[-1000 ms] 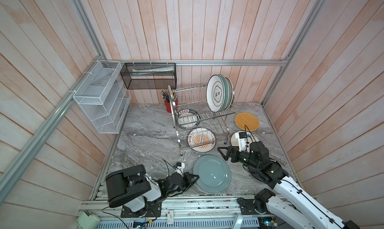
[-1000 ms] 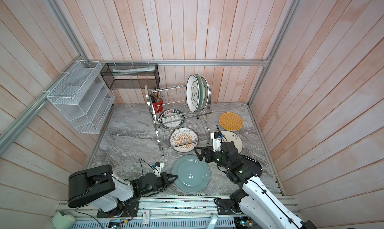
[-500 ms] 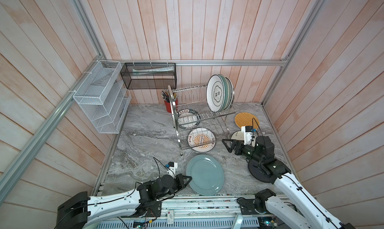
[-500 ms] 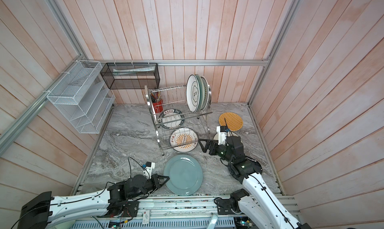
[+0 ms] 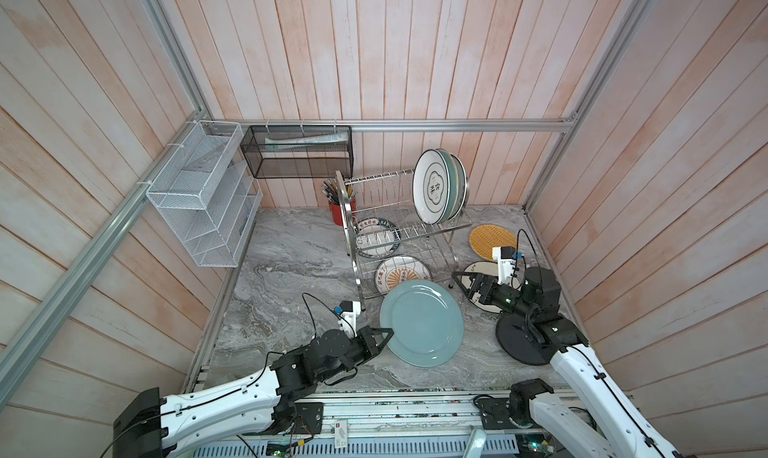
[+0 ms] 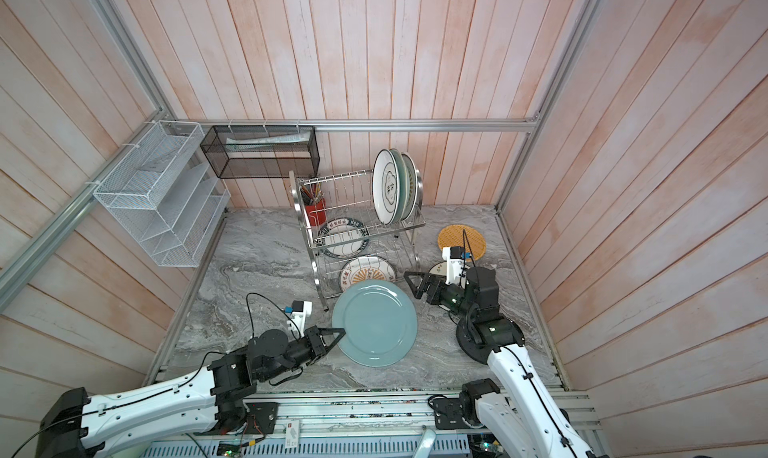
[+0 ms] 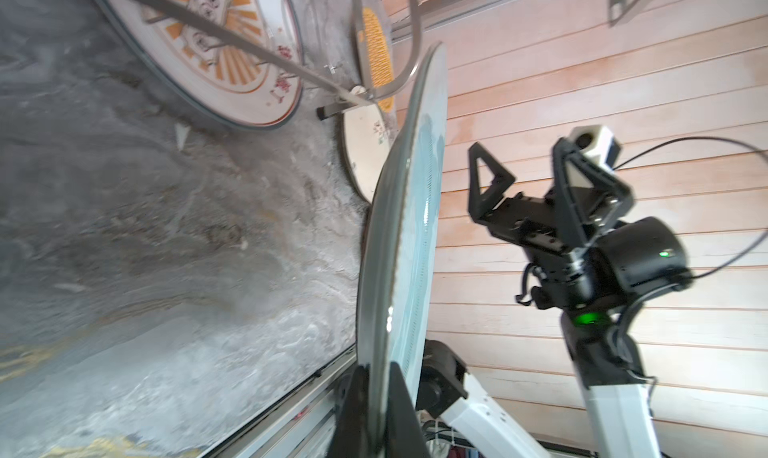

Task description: Load the plates into the dish rack

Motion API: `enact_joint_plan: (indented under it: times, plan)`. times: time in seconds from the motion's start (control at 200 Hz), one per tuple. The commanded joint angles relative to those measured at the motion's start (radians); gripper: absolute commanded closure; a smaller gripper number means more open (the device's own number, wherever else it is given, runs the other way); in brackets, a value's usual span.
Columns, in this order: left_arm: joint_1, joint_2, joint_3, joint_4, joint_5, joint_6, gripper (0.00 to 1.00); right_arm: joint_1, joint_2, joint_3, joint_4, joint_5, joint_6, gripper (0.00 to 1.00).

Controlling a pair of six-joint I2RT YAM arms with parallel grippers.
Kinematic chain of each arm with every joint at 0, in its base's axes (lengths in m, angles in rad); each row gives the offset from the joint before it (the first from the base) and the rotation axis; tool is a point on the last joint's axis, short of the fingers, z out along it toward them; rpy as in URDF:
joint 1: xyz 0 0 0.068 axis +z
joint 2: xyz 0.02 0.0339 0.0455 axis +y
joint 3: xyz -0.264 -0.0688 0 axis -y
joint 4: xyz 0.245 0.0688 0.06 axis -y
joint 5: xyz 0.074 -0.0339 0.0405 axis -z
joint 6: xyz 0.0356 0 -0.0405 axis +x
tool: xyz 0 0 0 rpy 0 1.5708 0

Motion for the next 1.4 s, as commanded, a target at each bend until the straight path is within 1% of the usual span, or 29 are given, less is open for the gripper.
enact_joint_plan:
  times: [0.0,0.13,0.17,0.18,0.195,0.27,0.465,0.575,0.645,0.78,1.01,1.21,1.395]
  plan:
    - [0.044,0.0,0.058,0.193,0.067,0.027,1.0,-0.02,-0.017,0.019,0.042,-0.09,0.029,0.02]
    - [0.108,0.017,0.088,0.228,0.135,0.038,1.0,-0.021,-0.002,-0.003,0.077,-0.172,0.064,0.02]
    - [0.111,0.02,0.096,0.231,0.153,0.038,1.0,-0.02,-0.003,-0.014,0.091,-0.193,0.076,0.02]
    - [0.138,0.021,0.097,0.231,0.156,0.039,1.0,-0.02,-0.004,-0.018,0.094,-0.197,0.079,0.02]
    - [0.151,0.022,0.099,0.23,0.161,0.04,1.0,-0.02,-0.005,-0.021,0.101,-0.205,0.086,0.02]
    - [0.179,0.024,0.106,0.241,0.185,0.04,1.0,-0.02,-0.018,-0.046,0.12,-0.228,0.108,0.02]
    - [0.217,0.054,0.119,0.298,0.248,0.031,1.0,-0.02,-0.044,-0.104,0.101,-0.223,0.12,0.03]
    - [0.223,0.074,0.121,0.328,0.267,0.028,1.0,-0.017,-0.036,-0.128,0.128,-0.252,0.143,0.06]
    - [0.225,0.08,0.119,0.342,0.274,0.027,1.0,-0.007,-0.032,-0.138,0.157,-0.266,0.162,0.13]
    - [0.232,0.084,0.118,0.345,0.28,0.031,1.0,0.026,-0.035,-0.129,0.167,-0.261,0.177,0.31]
    - [0.251,0.092,0.115,0.339,0.293,0.028,1.0,0.074,-0.041,-0.141,0.205,-0.263,0.231,0.54]
    - [0.272,0.087,0.105,0.319,0.295,0.03,1.0,0.083,-0.064,-0.138,0.19,-0.261,0.239,0.66]
    - [0.276,0.084,0.1,0.312,0.292,0.038,1.0,0.082,-0.077,-0.147,0.19,-0.267,0.253,0.83]
